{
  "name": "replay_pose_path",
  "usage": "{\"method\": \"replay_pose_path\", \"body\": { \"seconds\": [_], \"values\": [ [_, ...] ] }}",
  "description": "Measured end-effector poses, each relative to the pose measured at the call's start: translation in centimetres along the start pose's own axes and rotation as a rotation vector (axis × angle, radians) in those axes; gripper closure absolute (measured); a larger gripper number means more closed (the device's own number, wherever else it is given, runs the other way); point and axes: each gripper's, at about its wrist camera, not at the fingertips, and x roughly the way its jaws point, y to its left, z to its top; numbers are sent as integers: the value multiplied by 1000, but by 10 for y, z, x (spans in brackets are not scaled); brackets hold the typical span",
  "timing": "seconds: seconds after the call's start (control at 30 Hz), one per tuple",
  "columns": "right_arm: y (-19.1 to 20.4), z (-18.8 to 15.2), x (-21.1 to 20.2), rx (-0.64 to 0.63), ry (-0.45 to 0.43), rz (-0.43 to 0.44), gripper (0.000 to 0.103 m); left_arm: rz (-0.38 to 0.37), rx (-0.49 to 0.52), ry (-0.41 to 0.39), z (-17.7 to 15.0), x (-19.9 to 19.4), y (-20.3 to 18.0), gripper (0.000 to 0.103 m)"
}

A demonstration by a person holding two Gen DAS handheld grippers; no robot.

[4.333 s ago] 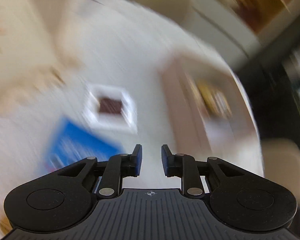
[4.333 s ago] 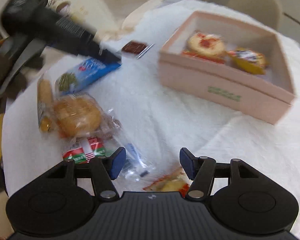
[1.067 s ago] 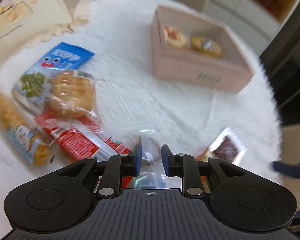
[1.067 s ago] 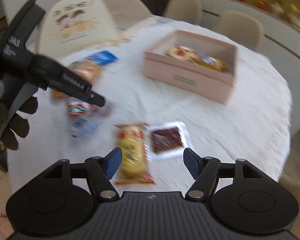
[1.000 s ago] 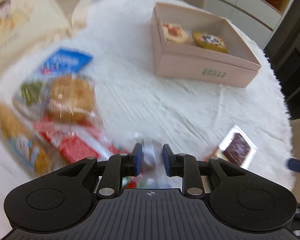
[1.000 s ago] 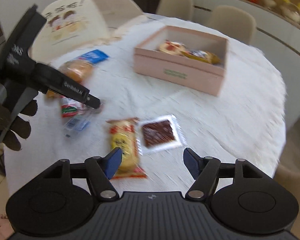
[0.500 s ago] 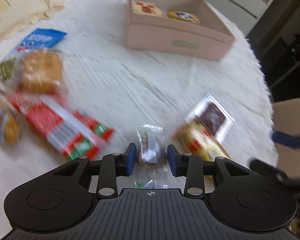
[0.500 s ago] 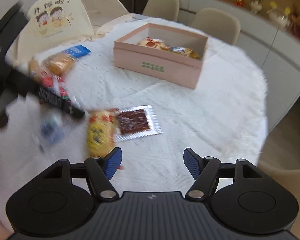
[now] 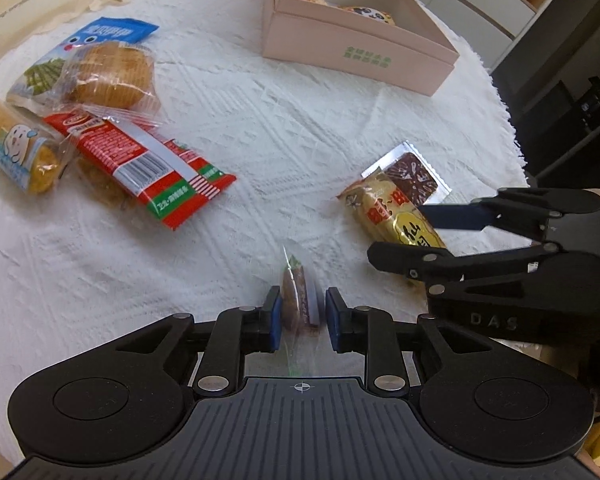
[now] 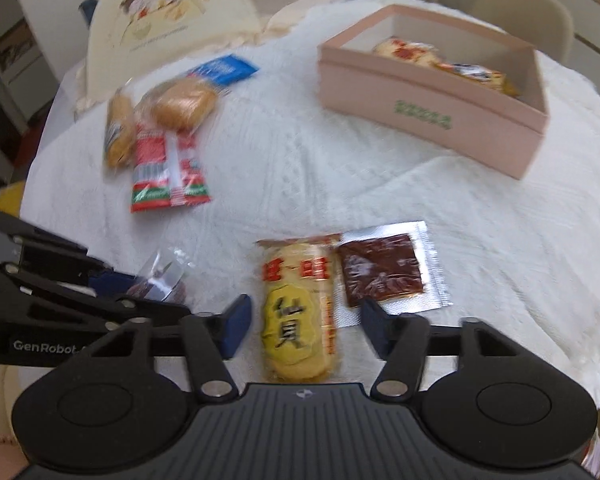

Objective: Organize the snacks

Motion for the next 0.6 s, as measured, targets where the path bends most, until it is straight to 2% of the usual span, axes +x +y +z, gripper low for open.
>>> {"method": "replay_pose_path", "body": {
  "seconds": [0.07, 0.13, 0.4, 0.6],
  "values": [
    [5, -1, -4, -32, 4, 18, 66, -5, -4, -3, -1, 0, 1, 75],
    [8, -2, -12, -40, -2, 29, 68, -12, -3, -5, -1, 0, 2, 75],
    [-10, 5, -57, 34, -84, 13, 68, -67, -19, -26, -2, 1, 10, 77],
    [-24, 11, -79, 59, -133, -38, 68, -98, -104, 8, -1, 1, 16, 81]
  ]
}}
